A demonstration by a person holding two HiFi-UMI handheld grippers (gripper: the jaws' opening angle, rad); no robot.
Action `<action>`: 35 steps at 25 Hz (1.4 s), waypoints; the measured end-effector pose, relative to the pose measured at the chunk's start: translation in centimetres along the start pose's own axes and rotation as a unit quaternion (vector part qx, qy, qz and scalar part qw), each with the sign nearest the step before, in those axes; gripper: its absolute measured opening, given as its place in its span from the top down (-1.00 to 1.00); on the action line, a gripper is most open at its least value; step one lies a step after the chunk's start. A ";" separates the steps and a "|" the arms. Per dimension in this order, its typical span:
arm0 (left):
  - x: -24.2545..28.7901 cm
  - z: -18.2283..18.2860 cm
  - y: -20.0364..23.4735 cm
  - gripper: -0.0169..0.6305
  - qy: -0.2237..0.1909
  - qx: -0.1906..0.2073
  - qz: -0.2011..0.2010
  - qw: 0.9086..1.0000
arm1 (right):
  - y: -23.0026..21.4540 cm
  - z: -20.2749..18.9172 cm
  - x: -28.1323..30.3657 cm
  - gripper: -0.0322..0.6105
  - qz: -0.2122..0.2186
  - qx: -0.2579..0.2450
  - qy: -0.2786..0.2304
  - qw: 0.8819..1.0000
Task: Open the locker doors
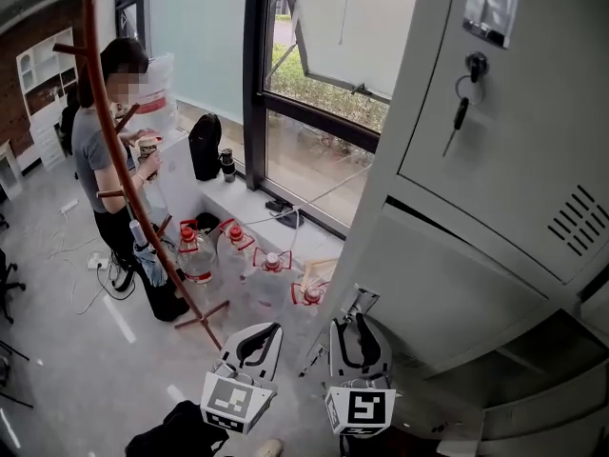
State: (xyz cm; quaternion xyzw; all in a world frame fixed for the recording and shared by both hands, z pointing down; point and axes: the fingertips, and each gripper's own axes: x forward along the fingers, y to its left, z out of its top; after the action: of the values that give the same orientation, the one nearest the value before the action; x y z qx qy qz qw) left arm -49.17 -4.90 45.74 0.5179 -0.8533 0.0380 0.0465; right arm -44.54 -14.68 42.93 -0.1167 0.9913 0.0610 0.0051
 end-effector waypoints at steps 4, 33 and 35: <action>0.1 -0.6 0.5 0.87 0.005 -0.005 0.003 1.000 | 0.1 -0.2 1.0 0.35 -0.004 -0.004 0.005 1.000; -4.4 0.2 0.1 0.87 -0.016 -0.009 -0.009 1.000 | 3.9 0.6 -3.4 0.49 -0.004 -0.031 0.021 0.999; -5.0 0.4 -0.2 0.87 -0.019 -0.009 -0.012 1.000 | 4.4 0.7 -4.4 0.49 -0.005 -0.033 0.023 0.999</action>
State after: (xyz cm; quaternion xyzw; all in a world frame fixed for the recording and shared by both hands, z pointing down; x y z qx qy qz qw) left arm -46.73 -0.58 44.74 0.5279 -0.8484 0.0194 0.0354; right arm -41.31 -9.36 42.85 -0.1231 0.9880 0.0905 -0.0215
